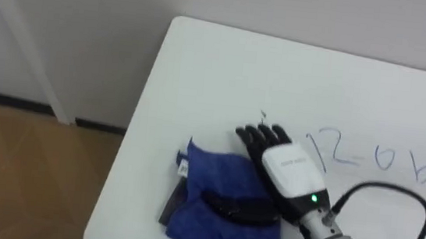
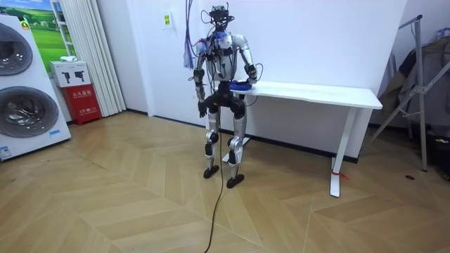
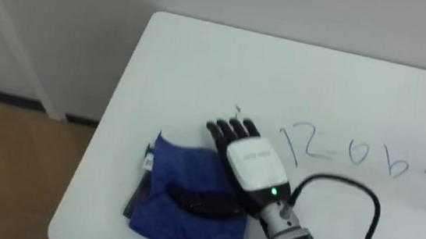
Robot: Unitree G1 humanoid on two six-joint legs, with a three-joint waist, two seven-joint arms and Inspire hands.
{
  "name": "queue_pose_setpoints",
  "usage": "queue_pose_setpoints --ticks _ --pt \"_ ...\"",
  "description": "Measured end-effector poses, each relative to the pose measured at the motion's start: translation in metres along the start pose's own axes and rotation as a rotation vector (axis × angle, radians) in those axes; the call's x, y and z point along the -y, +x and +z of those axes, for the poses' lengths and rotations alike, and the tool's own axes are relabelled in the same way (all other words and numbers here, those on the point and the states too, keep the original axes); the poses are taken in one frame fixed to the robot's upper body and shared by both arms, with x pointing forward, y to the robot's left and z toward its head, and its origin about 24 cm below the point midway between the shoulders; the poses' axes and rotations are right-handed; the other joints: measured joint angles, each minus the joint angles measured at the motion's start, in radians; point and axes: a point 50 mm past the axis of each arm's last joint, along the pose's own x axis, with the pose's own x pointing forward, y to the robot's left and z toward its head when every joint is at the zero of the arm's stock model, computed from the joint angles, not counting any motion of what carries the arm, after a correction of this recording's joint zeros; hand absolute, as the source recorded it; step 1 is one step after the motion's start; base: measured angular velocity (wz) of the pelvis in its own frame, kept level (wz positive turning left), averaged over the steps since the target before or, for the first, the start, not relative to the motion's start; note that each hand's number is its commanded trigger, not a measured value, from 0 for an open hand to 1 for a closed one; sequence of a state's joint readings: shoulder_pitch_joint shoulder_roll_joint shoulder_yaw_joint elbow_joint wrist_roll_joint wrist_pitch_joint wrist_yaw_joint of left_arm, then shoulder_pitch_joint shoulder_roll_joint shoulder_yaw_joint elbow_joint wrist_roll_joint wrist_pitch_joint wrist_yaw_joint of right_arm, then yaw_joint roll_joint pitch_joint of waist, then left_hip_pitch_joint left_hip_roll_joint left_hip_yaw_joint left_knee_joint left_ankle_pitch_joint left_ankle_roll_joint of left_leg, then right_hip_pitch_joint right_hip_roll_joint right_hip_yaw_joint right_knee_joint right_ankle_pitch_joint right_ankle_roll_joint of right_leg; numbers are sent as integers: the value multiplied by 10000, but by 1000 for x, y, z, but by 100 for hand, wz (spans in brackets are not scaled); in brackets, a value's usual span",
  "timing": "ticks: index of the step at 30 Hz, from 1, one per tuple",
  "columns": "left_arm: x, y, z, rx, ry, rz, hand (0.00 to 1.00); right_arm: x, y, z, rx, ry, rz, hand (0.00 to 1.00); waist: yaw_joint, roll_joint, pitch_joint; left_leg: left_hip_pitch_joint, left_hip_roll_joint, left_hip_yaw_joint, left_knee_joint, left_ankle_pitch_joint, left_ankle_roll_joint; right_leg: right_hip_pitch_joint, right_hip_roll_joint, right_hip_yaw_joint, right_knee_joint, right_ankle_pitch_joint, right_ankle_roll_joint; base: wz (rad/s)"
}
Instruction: Wipe table
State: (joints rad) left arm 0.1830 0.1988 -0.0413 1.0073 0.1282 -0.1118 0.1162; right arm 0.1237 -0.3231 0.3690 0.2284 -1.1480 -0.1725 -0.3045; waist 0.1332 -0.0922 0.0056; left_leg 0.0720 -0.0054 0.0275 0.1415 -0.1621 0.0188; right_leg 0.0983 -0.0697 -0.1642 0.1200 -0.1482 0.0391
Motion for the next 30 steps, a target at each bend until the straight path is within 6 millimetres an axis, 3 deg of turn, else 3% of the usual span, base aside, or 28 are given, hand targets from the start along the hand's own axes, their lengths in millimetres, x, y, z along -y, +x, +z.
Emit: queue_pose_setpoints --ticks 9,19,30 --pt "-4 2 5 139 -140 -47 0 -1 -2 2 45 133 -2 0 130 -191 -50 75 -11 18 -140 -79 -18 -100 1 -3 200 2 1 -1" --pt "-4 2 2 -15 -140 -30 0 2 -2 4 247 119 -409 0 128 -38 36 67 -3 64 -155 -82 -22 -146 15 -31 205 3 0 -1" --pt "-6 4 7 94 -243 96 0 9 -3 10 780 -55 -1277 0 123 50 2 46 1 87 -162 -87 -24 -156 18 -66 156 2 0 0"
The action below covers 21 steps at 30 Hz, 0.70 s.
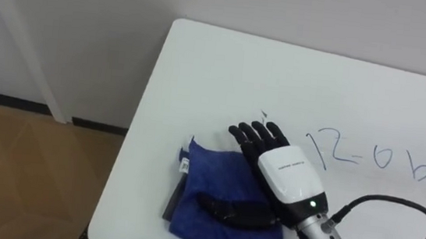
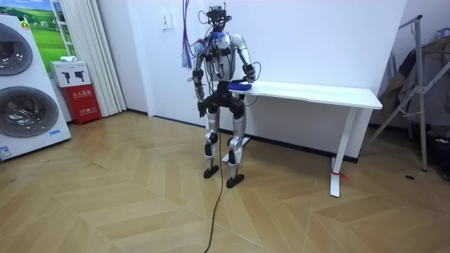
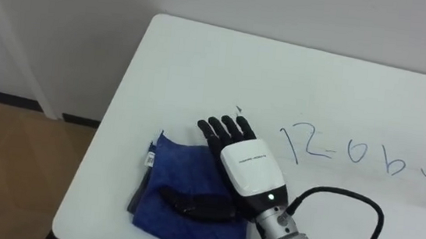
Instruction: Wipe table
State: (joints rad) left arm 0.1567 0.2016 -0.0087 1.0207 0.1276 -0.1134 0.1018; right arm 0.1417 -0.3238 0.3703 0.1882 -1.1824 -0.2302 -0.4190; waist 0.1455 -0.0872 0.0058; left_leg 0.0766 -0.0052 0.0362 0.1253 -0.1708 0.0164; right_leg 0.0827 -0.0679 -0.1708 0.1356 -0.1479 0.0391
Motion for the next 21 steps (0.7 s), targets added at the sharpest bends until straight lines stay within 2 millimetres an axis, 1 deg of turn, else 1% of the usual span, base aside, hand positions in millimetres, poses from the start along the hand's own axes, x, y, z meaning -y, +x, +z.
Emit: queue_pose_setpoints --ticks 2,4,6,7,11,13,16,18,20,21 --pt "0 0 0 0 -1 1 0 2 0 0 34 -24 -118 0 0 23 -6 -17 1 0 -3 -1 -1 -20 0 -5 1 0 0 0" --pt "0 0 0 -3 -14 2 0 2 0 0 45 -37 -138 0 -1 7 -35 -30 2 0 -3 -1 -1 -31 0 -9 13 0 0 0" --pt "0 0 0 -8 -45 6 0 2 0 1 55 -37 -152 0 0 10 -37 -32 1 0 0 -2 -1 -31 0 -6 20 0 0 0" --pt "0 0 0 -7 -66 4 0 2 0 1 67 -31 -152 0 -4 -25 -63 -31 1 0 2 -1 -1 -19 0 -7 24 0 -1 0" --pt "3 0 1 -1 -174 -70 0 0 0 6 243 52 -64 0 -9 -4 -86 16 2 6 4 -1 -1 20 -1 -6 29 0 -1 0" --pt "7 1 1 -100 -210 -156 0 -3 0 13 502 191 13 0 -5 13 -88 11 2 14 3 -1 -1 26 -1 -2 29 1 0 0" --pt "9 1 0 -199 -232 -181 0 -5 -1 19 733 323 123 0 -1 57 -90 -13 2 15 0 -3 0 22 0 7 31 0 0 0" --pt "10 2 1 -222 -245 -212 0 -5 -3 21 773 367 106 0 10 88 -74 -47 3 31 -1 -6 0 -20 1 27 37 0 -1 0" --pt "10 2 1 -209 -240 -220 0 -2 -4 24 890 400 -8 0 6 107 -82 -126 4 34 7 -5 1 -103 1 34 49 0 -1 0" --pt "11 2 2 -195 -245 -224 0 -1 -4 25 923 423 -34 0 1 122 -74 -142 6 40 17 -5 1 -132 0 29 59 1 -1 0"
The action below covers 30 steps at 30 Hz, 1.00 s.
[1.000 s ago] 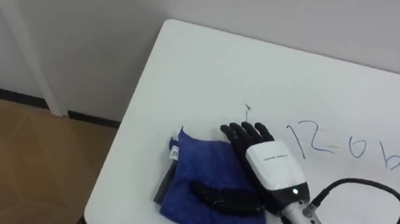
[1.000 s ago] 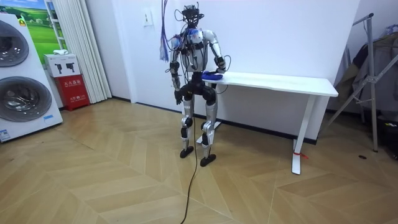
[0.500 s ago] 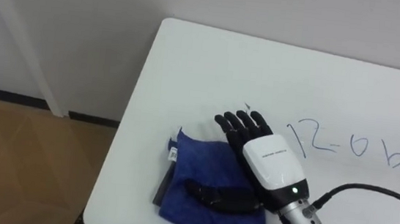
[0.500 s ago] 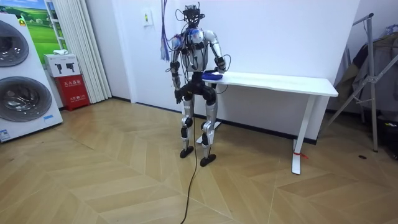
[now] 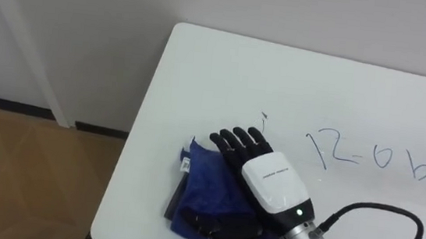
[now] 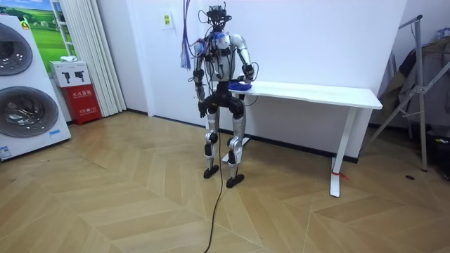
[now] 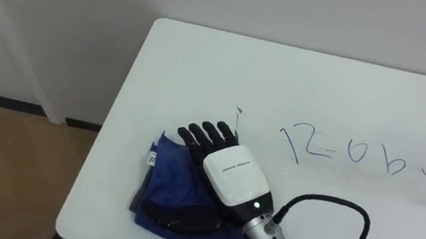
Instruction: Wipe table
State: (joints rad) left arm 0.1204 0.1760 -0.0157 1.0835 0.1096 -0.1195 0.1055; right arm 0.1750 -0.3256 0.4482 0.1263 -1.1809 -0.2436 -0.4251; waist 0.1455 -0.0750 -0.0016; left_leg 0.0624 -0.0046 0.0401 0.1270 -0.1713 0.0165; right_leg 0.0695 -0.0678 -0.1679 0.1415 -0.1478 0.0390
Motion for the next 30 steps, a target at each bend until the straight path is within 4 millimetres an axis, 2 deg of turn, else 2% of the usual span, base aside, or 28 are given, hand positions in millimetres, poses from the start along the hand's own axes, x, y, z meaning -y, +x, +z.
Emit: queue_pose_setpoints --ticks 8,12,14,16,21,22,23,24,30 --pt "1 2 7 184 54 -118 0 -11 -7 0 -229 487 811 0 35 -10 3 21 2 11 -10 0 0 -19 1 18 -21 0 0 0" --pt "1 2 7 225 36 -130 0 -21 -11 0 -282 602 1473 0 31 -96 53 17 16 40 -82 -1 -1 -26 14 37 -27 0 0 0" --pt "1 2 6 192 35 -131 0 -21 -11 1 -310 677 1463 0 25 -105 75 22 18 40 -94 -1 -1 -23 17 33 -33 0 0 0" --pt "1 2 6 193 23 -111 0 -22 -13 0 -336 687 1534 0 20 -180 68 33 18 39 -93 -2 -2 -16 17 20 -51 0 0 0" --pt "0 2 6 203 -10 0 0 -22 -14 1 -334 702 1539 0 24 -188 69 33 14 45 -96 -2 -1 -17 13 13 -56 0 1 0" --pt "0 2 6 221 -5 5 0 -22 -14 1 -336 701 1546 9 22 -178 73 32 16 46 -96 -2 -1 -16 14 14 -57 0 0 0" --pt "0 2 6 227 -1 7 0 -22 -14 0 -337 699 1556 68 22 -173 75 31 16 47 -96 -2 -1 -15 14 14 -57 0 0 0" --pt "0 2 6 240 -1 29 0 -22 -14 0 -337 694 1587 100 21 -163 75 31 16 50 -96 -2 -1 -12 14 15 -57 0 1 0" --pt "-2 2 7 319 -3 213 0 -16 -6 -1 -356 809 1120 100 5 -143 75 33 16 64 -96 -2 -1 5 15 23 -56 0 1 0"
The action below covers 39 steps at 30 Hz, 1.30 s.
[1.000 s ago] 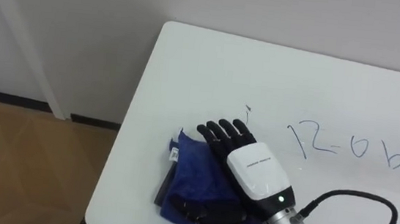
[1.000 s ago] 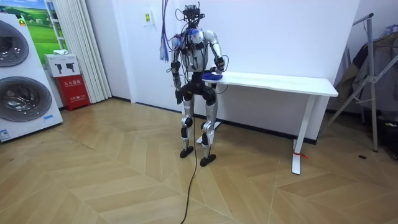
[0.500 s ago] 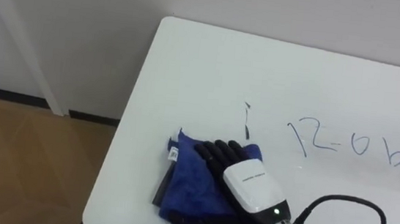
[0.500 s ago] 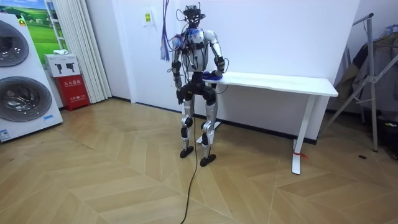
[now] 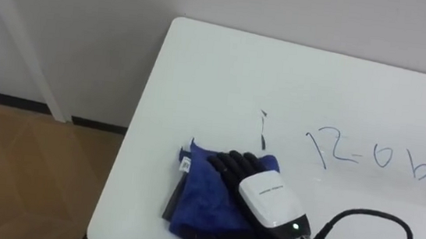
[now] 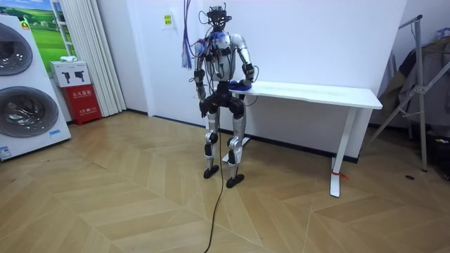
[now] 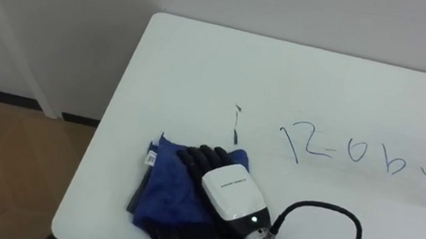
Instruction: Wipe table
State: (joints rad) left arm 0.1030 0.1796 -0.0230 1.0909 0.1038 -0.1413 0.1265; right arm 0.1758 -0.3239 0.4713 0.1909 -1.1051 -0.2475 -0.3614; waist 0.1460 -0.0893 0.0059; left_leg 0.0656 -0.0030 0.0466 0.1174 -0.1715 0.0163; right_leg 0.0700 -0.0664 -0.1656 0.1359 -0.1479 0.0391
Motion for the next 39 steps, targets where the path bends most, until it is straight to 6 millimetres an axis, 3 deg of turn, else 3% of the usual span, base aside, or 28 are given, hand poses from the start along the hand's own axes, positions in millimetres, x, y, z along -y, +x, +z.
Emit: queue_pose_setpoints --ticks 4,15,16,23,27,30,31,34,39 --pt "0 0 0 21 0 10 0 12 10 -5 4 -141 -551 100 17 17 4 18 -2 -4 1 0 0 18 0 -3 2 0 0 0" --pt "3 -2 -3 -24 -126 -59 0 22 14 -1 115 324 -964 100 20 26 -13 95 -5 -25 -1 0 0 61 -2 -8 3 0 0 0" --pt "3 -3 -4 -58 -127 -59 0 23 16 -2 91 315 -922 100 33 41 31 140 -5 -48 -4 0 0 161 -2 -26 -4 -1 1 3" --pt "3 -7 -18 -580 -102 -48 0 41 31 -17 -461 95 -1246 100 63 82 61 161 -6 -241 88 -2 -2 319 -11 -308 0 -1 1 8" --pt "-3 -10 -29 -1096 117 106 0 66 62 -47 -1276 10 -1784 100 339 76 72 165 26 -347 226 -19 -32 333 2 -439 28 0 -1 7" --pt "-2 -13 -39 -1546 124 93 0 73 75 -86 -2871 259 -1605 100 684 79 111 167 21 -373 288 -19 -32 364 -19 -598 87 0 -2 8" --pt "-2 -15 -44 -1787 149 88 0 73 74 -102 -3706 765 -1572 100 854 80 117 155 20 -426 319 -18 -32 361 -29 -640 132 -1 -2 10" --pt "0 -19 -55 -2289 346 -14 0 70 64 -135 -5501 1604 -1399 100 875 35 114 37 -23 -656 414 -20 -27 294 -93 -916 200 -11 6 23" --pt "-2 -16 -45 -1972 506 -222 0 76 36 -176 -7725 2222 -1977 100 663 43 170 -624 -99 -788 941 -41 12 -76 -286 -1331 548 -54 3 19"
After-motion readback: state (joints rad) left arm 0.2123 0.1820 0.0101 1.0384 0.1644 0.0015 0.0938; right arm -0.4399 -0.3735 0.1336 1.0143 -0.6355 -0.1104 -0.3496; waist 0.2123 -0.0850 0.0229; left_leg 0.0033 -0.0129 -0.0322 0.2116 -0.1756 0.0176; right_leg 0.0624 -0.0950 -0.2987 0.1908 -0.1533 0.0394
